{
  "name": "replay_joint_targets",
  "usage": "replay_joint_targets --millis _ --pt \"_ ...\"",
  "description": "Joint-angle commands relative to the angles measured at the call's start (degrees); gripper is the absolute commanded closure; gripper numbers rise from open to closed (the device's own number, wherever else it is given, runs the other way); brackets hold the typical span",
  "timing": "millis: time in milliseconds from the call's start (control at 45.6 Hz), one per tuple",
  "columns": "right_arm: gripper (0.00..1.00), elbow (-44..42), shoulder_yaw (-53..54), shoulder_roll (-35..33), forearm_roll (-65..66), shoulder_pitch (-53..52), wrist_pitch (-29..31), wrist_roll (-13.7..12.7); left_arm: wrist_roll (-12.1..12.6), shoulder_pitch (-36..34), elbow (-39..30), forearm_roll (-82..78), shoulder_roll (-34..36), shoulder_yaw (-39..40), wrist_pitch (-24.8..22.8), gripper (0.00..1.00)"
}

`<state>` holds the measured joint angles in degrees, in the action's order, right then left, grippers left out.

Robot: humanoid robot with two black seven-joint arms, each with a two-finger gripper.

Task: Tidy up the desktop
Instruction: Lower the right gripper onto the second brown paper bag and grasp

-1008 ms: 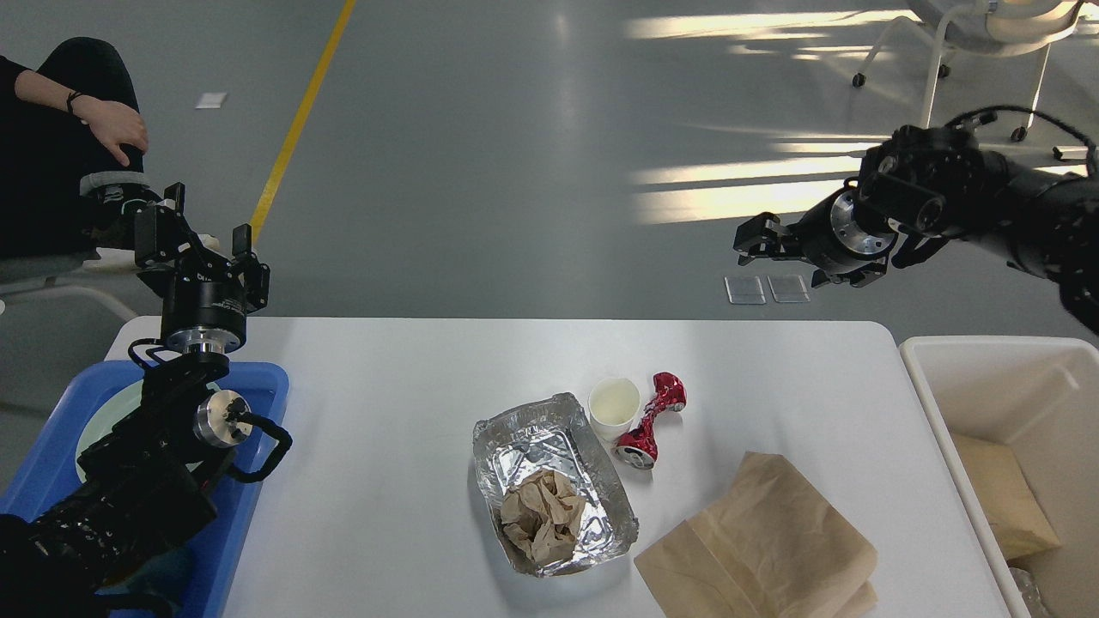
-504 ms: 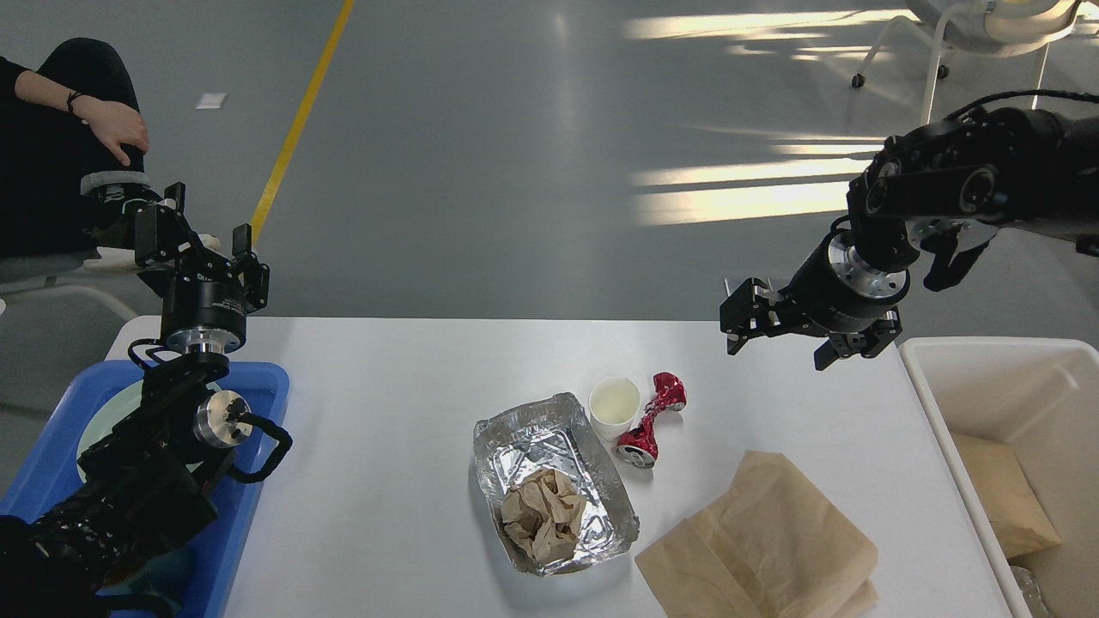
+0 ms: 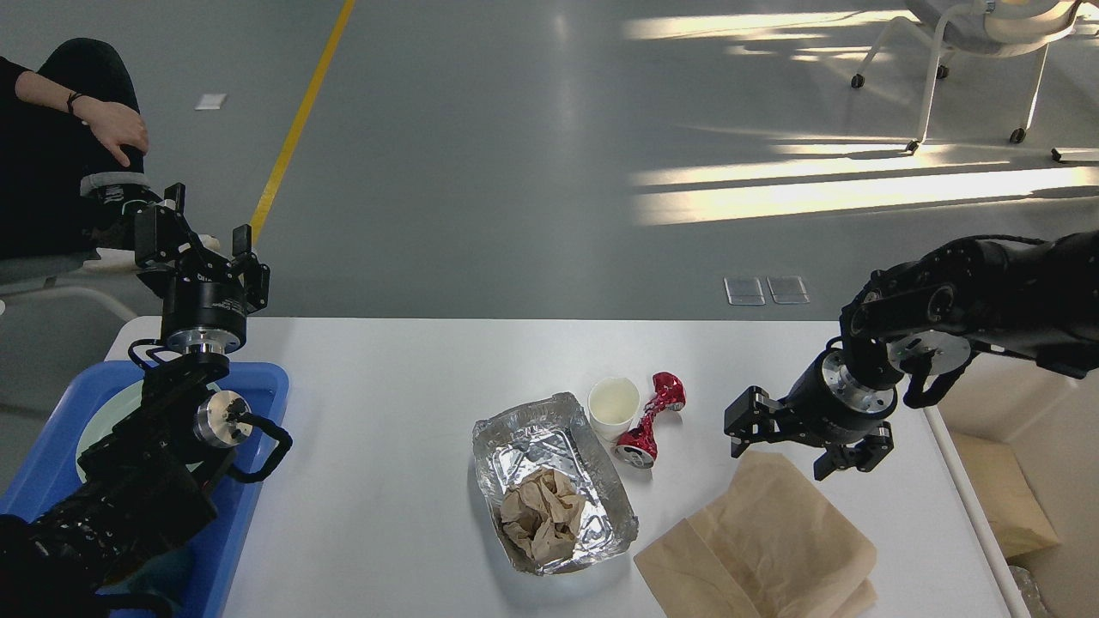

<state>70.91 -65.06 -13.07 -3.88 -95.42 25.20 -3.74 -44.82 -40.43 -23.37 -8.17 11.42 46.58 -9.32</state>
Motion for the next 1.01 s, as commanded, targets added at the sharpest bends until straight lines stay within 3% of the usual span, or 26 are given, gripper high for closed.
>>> replay_joint_targets --millis 0,416,986 --pt "0.00 0.54 -0.24 0.41 1.50 1.11 -2.44 0.04 0.00 0.00 0.00 0.00 0.00 0.00 0.00 0.03" --pt "0.01 10.03 2.04 4.89 23.65 -3.19 -2.35 0.40 0.00 0.00 0.00 0.00 0.00 0.00 0.00 0.03" --pt "0.01 11.45 5.91 8.67 24.80 3.66 -2.97 1.10 0.00 0.00 0.00 0.00 0.00 0.00 0.00 0.03"
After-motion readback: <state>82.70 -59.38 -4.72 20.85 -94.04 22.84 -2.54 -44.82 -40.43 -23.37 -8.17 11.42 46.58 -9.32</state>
